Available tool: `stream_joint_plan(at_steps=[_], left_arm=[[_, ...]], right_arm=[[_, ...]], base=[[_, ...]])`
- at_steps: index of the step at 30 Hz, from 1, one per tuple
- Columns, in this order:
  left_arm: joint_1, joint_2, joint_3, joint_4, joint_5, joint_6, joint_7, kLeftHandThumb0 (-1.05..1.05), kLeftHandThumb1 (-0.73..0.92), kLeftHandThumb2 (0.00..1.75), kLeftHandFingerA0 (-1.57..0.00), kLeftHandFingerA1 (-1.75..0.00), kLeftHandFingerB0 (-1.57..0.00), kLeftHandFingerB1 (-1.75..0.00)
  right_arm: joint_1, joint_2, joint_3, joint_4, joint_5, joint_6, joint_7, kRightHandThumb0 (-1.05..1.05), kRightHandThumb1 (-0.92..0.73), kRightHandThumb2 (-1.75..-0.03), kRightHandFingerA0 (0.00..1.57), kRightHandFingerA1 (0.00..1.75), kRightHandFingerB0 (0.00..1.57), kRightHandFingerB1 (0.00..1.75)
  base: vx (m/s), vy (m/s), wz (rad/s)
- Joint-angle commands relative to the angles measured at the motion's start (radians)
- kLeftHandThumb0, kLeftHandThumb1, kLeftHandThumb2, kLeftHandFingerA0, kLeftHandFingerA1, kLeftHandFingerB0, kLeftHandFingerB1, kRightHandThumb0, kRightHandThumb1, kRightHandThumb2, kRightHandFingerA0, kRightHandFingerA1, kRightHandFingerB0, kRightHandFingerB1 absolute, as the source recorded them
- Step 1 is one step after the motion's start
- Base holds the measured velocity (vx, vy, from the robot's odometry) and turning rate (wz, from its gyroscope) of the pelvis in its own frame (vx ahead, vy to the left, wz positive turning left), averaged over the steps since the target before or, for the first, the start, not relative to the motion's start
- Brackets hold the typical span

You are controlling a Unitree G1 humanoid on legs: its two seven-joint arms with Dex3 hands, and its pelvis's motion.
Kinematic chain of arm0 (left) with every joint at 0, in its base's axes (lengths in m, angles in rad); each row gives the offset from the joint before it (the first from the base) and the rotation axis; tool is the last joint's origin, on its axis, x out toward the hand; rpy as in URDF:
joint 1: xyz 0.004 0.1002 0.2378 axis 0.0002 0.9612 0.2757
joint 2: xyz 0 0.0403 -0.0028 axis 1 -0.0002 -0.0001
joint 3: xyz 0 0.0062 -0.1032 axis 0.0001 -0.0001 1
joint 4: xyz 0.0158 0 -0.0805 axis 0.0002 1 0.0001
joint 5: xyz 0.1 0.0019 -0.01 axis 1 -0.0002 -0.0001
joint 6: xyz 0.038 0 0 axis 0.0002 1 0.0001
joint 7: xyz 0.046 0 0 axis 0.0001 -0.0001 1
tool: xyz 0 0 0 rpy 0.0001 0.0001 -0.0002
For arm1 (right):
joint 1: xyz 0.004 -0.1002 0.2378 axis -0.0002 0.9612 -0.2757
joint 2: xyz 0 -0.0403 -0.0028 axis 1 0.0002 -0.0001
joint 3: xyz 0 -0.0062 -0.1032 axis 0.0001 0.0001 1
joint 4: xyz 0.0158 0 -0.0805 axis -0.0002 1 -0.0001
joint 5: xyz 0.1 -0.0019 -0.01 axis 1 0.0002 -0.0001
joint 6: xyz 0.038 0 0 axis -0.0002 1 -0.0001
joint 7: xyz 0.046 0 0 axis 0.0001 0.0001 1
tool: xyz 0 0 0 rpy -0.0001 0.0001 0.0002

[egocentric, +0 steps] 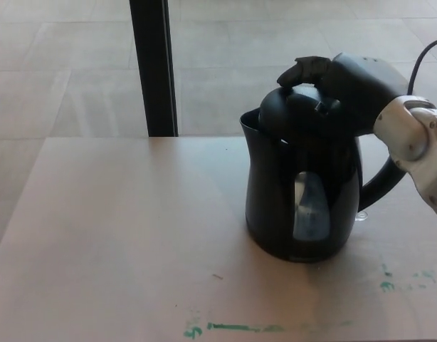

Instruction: The robot uses its right hand to push down on the lid of a kettle kept in the middle of the desk to close it

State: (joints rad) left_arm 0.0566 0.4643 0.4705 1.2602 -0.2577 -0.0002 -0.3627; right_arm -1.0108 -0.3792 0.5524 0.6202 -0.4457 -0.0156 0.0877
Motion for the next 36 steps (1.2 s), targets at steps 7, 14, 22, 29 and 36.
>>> stream_joint_plan(at_steps=[7,14,22,29,36], left_arm=[[-0.03,0.042,0.004,-0.005,-0.009,0.032,-0.009,-0.83,0.71,1.08,-0.46,-0.58,-0.36,-0.53],[-0.04,0.046,0.005,-0.003,-0.009,0.043,-0.005,-0.85,0.71,1.09,-0.43,-0.57,-0.33,-0.51],[-0.022,0.039,0.018,0.004,-0.021,0.038,-0.012,-0.86,0.89,0.67,-0.5,-0.48,-0.37,-0.4],[-0.009,0.035,0.019,0.006,-0.017,0.034,-0.01,-0.87,0.89,0.67,-0.5,-0.48,-0.38,-0.41],[0.004,0.034,0.003,0.007,0.003,0.017,-0.003,-0.87,0.91,0.68,-0.53,-0.47,-0.41,-0.4]], right_arm=[[0.18,0.015,0.41,0.082,-0.393,-0.088,-0.055,-0.65,-0.86,-0.65,0.52,0.63,0.46,0.5],[0.212,0.008,0.432,0.127,-0.388,-0.09,-0.119,-0.64,-0.87,-0.66,0.55,0.71,0.5,0.54],[0.188,-0.038,0.284,0.071,-0.235,-0.084,-0.037,-0.63,-0.89,-0.66,0.45,0.57,0.43,0.46],[0.11,-0.047,0.116,0.048,-0.098,-0.088,0.065,-0.62,-0.87,-0.65,0.51,0.56,0.43,0.44],[0.061,-0.021,-0.079,-0.004,0.066,0.014,0.152,-0.6,-0.8,-0.64,0.56,0.55,0.43,0.43]], base=[[0.0,0.0,0.0],[0.0,0.0,0.0],[0.0,0.0,0.0],[0.0,0.0,0.0],[0.0,0.0,0.0]])
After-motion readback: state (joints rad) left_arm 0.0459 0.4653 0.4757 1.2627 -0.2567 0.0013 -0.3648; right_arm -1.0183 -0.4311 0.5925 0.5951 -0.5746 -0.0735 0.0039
